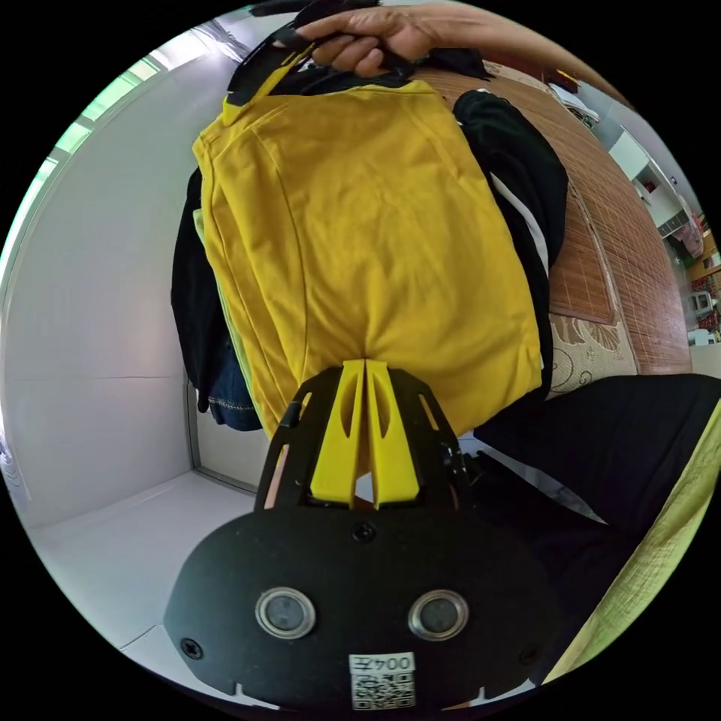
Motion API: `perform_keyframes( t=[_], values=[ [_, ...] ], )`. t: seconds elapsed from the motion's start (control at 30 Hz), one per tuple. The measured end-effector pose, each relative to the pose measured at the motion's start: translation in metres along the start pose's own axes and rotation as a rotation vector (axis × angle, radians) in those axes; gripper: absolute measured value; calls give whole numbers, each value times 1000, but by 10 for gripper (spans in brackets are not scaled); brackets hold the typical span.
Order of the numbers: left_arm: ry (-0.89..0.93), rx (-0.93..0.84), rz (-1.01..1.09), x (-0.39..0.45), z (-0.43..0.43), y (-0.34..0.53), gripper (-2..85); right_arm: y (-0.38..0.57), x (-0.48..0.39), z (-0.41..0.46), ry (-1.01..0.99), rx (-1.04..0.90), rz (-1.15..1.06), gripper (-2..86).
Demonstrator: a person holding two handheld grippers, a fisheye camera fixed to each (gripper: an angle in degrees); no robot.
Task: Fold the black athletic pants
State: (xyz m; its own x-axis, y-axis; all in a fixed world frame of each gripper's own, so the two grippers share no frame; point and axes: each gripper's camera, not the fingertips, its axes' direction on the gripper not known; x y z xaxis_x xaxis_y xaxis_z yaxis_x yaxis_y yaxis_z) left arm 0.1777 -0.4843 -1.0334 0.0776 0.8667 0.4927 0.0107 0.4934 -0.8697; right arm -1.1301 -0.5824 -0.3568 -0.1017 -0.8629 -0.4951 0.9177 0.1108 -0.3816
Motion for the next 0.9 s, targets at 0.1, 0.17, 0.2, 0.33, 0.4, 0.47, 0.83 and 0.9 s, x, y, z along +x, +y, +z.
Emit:
perform_keyframes(
  t=[0.1, 0.17, 0.2, 0.33, 0.4, 0.47, 0.83, 0.9],
  values=[
    [20, 35, -34, -1, -9, 11, 1, 53, -81, -1, 293, 124, -185, 36],
    [36, 73, -69, -3, -19, 23, 1, 85, -120, 11, 431, 168, -264, 36],
    [38, 80, -74, -3, -22, 26, 1, 102, -140, 22, 494, 165, -307, 35],
    [32, 122, -83, -3, -44, 43, 1, 138, -173, 46, 552, 168, -367, 35],
    [37, 121, -76, -2, -49, 48, 1, 149, -178, 57, 573, 173, -374, 35],
    [55, 89, -64, 2, -48, 52, 2, 152, -177, 66, 603, 168, -393, 36],
    [99, 31, -274, 35, -52, 129, 1, 102, -81, 75, 504, 156, -186, 48],
    [93, 9, -298, 45, -53, 150, 2, 103, -94, 86, 365, 100, -270, 79]
  ],
)
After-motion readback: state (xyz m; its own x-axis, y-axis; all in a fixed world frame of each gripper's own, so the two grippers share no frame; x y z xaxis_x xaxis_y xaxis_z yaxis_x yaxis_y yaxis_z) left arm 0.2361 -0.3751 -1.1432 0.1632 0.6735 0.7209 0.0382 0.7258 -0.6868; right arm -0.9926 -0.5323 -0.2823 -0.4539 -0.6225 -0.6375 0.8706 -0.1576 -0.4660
